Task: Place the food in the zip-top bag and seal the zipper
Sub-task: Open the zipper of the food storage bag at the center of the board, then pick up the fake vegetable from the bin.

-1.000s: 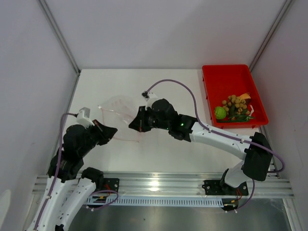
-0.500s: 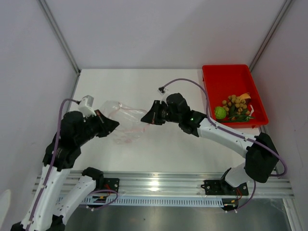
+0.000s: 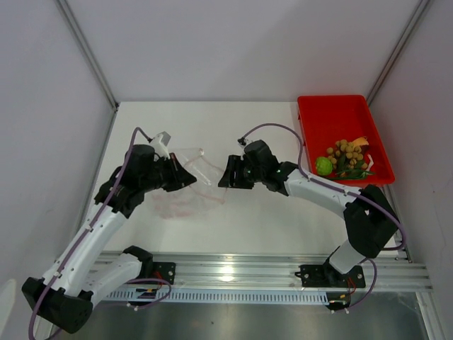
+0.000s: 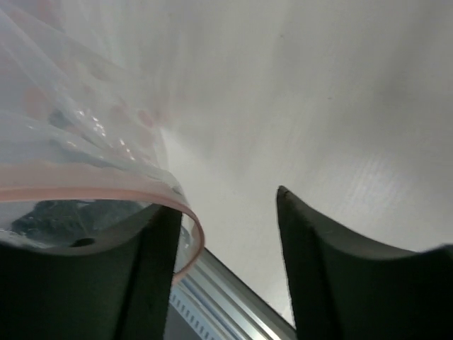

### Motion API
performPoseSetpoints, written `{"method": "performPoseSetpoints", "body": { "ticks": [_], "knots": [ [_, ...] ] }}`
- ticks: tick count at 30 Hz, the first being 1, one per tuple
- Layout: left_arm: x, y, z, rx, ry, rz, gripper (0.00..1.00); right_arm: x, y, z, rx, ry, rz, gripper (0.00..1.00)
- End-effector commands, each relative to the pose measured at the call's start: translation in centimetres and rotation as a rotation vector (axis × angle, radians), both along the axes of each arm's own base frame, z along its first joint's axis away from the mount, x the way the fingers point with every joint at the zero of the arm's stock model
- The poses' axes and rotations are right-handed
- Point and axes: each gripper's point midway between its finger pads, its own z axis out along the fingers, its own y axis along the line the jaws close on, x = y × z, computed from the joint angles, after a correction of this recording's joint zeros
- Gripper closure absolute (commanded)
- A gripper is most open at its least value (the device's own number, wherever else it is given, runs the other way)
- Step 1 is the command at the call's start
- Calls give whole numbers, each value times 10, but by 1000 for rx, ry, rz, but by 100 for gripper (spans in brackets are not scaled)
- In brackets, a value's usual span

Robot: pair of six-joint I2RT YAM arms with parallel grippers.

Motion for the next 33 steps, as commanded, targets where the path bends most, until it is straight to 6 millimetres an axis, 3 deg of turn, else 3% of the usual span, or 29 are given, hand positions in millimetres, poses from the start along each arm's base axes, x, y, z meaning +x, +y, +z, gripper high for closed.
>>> {"method": "performPoseSetpoints", "body": {
  "ticks": [1,2,4,6,8,9,12,14,15,17,18,21,28,33],
  "knots": [
    [17,-16,20,-40,-69,-44,100,17,-25,27,-87,-122,-19,39],
    [20,-19,19,-44,-71,-53,99,21,-30,39,-97,-150,-34,35],
    [27,-24,10,-48,-44,-59,99,26,-51,41,-180,-166,-77,24],
    [33,-28,6,-62,-45,-56,100,27,-69,64,-179,-215,-116,17],
    [37,-33,-6,-67,-14,-64,99,34,-98,77,-200,-235,-191,5],
    [42,-36,-5,-81,-23,-63,99,32,-112,96,-174,-270,-221,1],
    [48,-44,-12,-96,-14,-75,99,44,-172,112,-215,-310,-376,1],
    [50,-49,-18,-99,1,-87,99,51,-210,109,-280,-299,-479,1],
    [51,-52,-17,-106,-4,-92,99,60,-242,108,-311,-287,-568,1],
    [50,-58,-17,-117,-4,-111,99,66,-281,102,-386,-258,-674,1],
    [51,-60,-20,-118,1,-116,99,68,-312,96,-426,-224,-757,1],
    [50,-67,-22,-131,2,-131,99,77,-355,89,-445,-188,-863,1],
    [43,-81,-29,-162,11,-173,99,98,-407,71,-418,-124,-988,2],
    [42,-84,-33,-169,14,-189,99,109,-421,42,-435,-48,-1008,8]
  ]
}}
